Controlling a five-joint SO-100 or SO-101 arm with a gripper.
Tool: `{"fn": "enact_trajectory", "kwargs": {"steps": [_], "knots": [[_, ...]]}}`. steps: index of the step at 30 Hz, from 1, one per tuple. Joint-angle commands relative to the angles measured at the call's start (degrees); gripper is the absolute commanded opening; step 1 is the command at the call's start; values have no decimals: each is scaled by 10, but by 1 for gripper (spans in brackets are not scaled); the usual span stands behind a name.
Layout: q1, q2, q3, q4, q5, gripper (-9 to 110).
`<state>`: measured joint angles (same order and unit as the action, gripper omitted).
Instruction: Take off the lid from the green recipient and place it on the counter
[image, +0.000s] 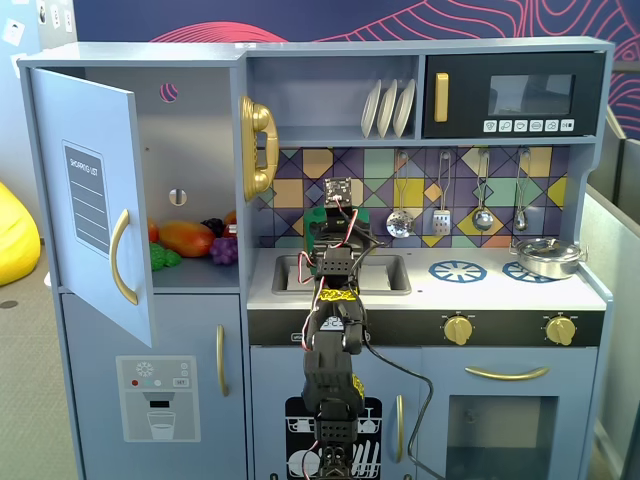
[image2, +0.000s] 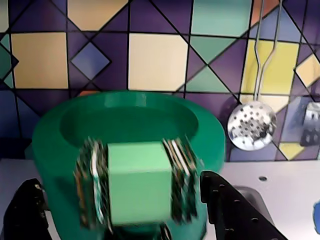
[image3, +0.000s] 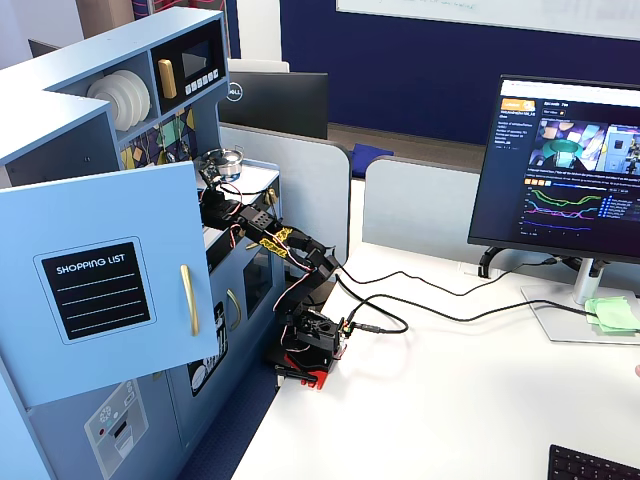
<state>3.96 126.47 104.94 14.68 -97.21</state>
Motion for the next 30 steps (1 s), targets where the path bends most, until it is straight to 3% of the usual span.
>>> {"fn": "enact_trajectory", "kwargs": {"steps": [1, 4, 10, 22, 30], "knots": [[-13, -10, -62, -16, -8, 32], [-22, -12, -66, -16, -10, 28], [-38, -5, -52, -10, -11, 0], [-33, -8, -112, -36, -4, 0], [97, 18, -155, 4, 19, 0]]}}
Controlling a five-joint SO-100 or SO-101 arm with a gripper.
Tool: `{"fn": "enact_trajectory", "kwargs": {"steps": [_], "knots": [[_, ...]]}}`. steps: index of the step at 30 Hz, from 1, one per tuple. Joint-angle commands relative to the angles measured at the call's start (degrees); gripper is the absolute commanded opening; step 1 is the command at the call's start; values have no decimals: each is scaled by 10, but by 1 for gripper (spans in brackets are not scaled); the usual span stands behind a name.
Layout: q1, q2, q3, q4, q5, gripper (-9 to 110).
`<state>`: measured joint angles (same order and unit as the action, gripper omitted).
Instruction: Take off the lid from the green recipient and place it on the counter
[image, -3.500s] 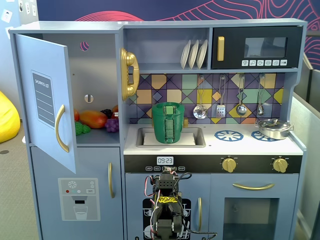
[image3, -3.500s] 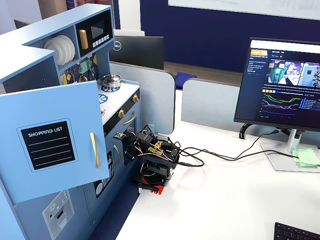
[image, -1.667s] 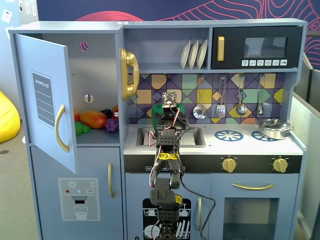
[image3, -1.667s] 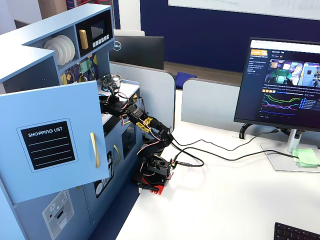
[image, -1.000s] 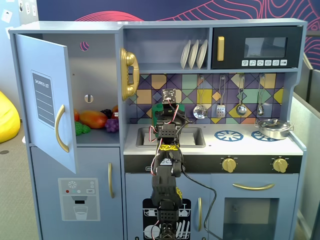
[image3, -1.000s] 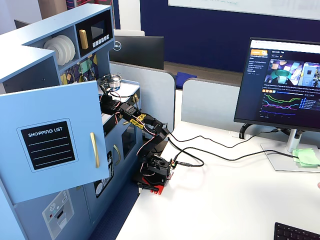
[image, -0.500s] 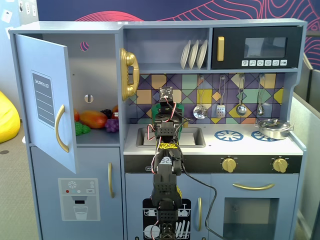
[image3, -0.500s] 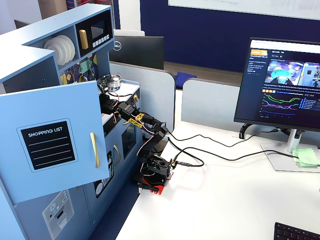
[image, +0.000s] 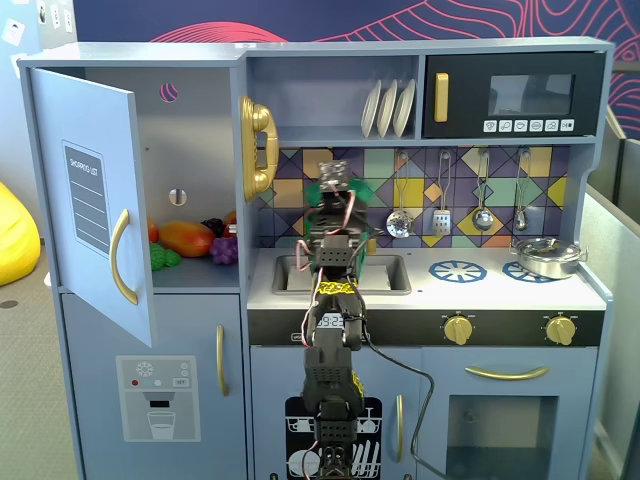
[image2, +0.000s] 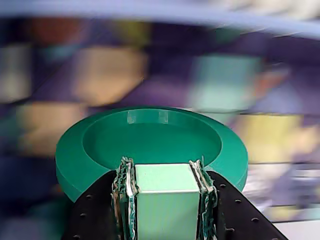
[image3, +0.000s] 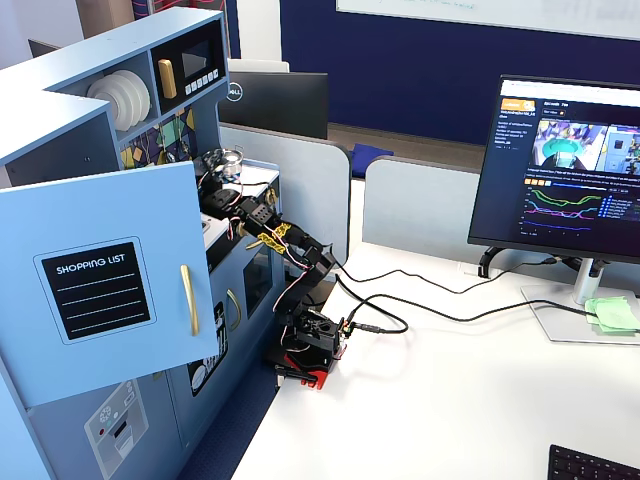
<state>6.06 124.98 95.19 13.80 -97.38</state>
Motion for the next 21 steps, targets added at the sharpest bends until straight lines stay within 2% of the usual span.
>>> {"fn": "enact_trajectory", "kwargs": {"steps": [1, 5, 9, 17, 21], "knots": [[108, 37, -61, 21, 39, 0], [203, 48, -67, 62, 73, 0], [243, 56, -17, 41, 72, 0], [250, 34, 192, -157, 28, 0], [246, -23, 233, -244, 7, 0]]}}
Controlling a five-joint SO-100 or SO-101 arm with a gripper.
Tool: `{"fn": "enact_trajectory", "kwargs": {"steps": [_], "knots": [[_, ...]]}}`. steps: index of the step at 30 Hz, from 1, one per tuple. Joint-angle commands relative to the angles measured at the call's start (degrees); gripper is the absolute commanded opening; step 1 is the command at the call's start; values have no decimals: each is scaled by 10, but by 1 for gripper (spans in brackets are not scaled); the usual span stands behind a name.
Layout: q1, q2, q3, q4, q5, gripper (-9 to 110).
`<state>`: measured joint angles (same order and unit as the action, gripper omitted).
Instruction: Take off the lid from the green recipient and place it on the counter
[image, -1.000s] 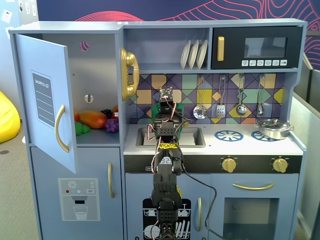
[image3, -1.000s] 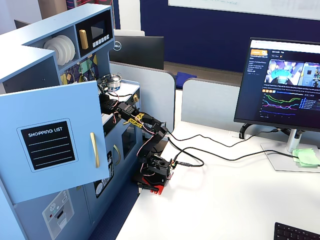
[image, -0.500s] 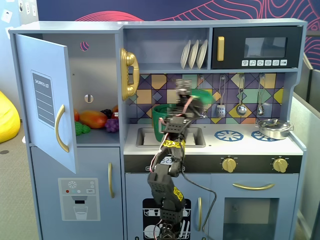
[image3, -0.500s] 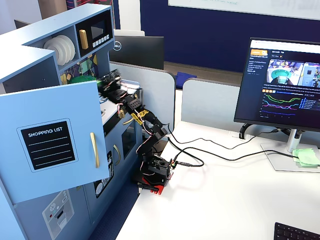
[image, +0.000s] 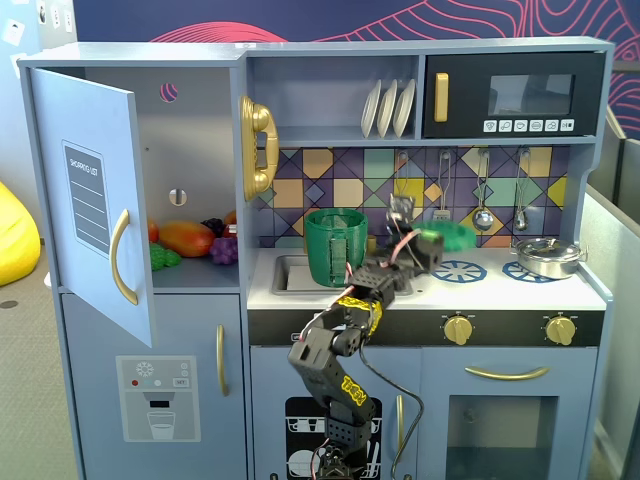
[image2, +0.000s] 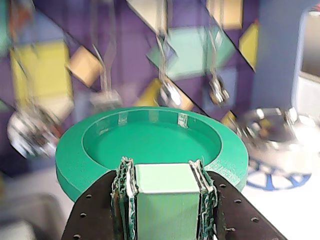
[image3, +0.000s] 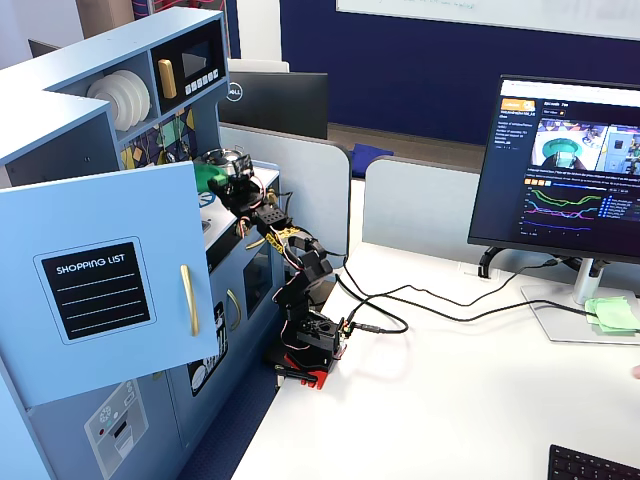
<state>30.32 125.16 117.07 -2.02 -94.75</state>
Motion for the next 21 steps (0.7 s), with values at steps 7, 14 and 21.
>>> {"fn": "enact_trajectory", "kwargs": {"steps": [7, 14, 21], "knots": [[2, -105, 24, -137, -33, 0], [2, -118, 62, -157, -39, 0], [4, -113, 60, -163, -4, 13]]}}
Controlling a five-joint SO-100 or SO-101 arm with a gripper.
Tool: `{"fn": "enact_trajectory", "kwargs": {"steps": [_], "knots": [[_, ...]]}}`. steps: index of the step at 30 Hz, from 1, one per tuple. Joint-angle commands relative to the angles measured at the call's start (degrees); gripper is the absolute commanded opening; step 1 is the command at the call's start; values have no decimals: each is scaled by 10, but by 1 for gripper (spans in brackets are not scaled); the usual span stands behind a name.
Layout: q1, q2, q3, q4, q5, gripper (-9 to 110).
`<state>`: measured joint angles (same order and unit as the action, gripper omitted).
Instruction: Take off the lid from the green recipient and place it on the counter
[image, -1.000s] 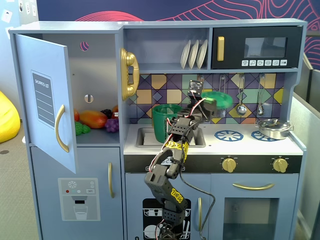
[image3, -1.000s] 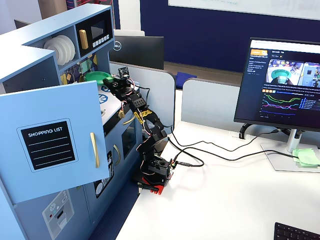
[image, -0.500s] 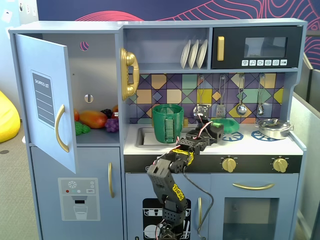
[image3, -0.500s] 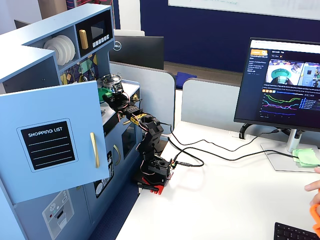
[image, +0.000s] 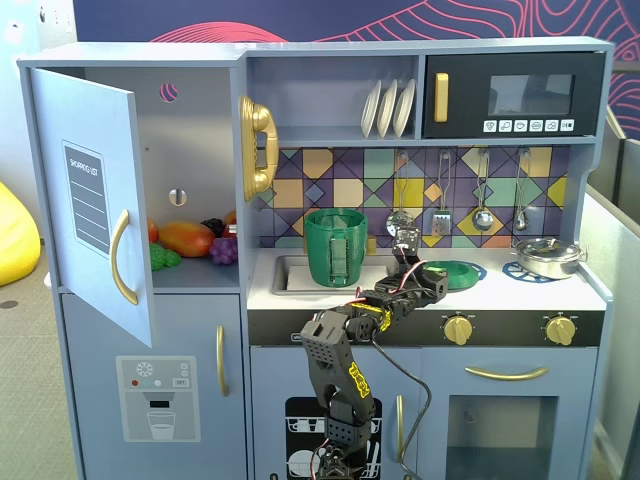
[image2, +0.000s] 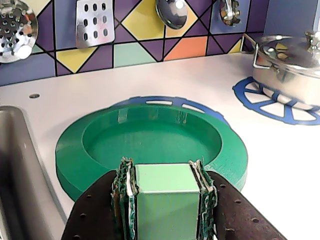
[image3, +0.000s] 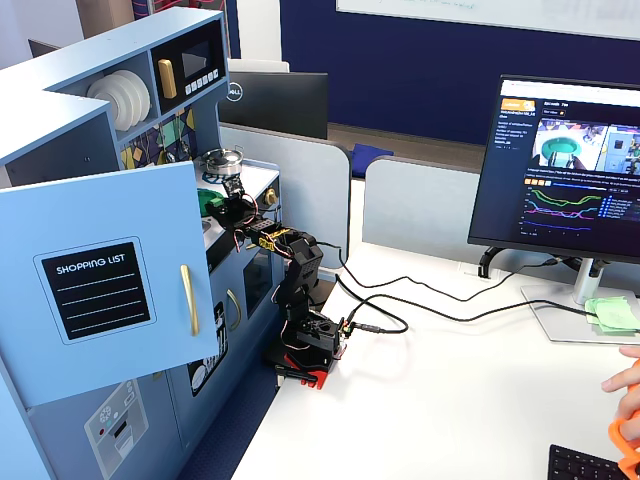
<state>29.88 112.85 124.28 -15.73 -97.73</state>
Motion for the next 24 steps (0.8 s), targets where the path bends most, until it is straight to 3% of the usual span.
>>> {"fn": "enact_trajectory", "kwargs": {"steps": [1, 6, 11, 19, 22, 24], "knots": [[10, 13, -18, -25, 36, 18], [9, 56, -42, -19, 45, 26], [-3, 174, -75, 111, 39, 26], [-88, 478, -31, 732, -33, 24], [-127, 535, 29, 860, -42, 23], [-152, 570, 87, 882, -26, 21]]}}
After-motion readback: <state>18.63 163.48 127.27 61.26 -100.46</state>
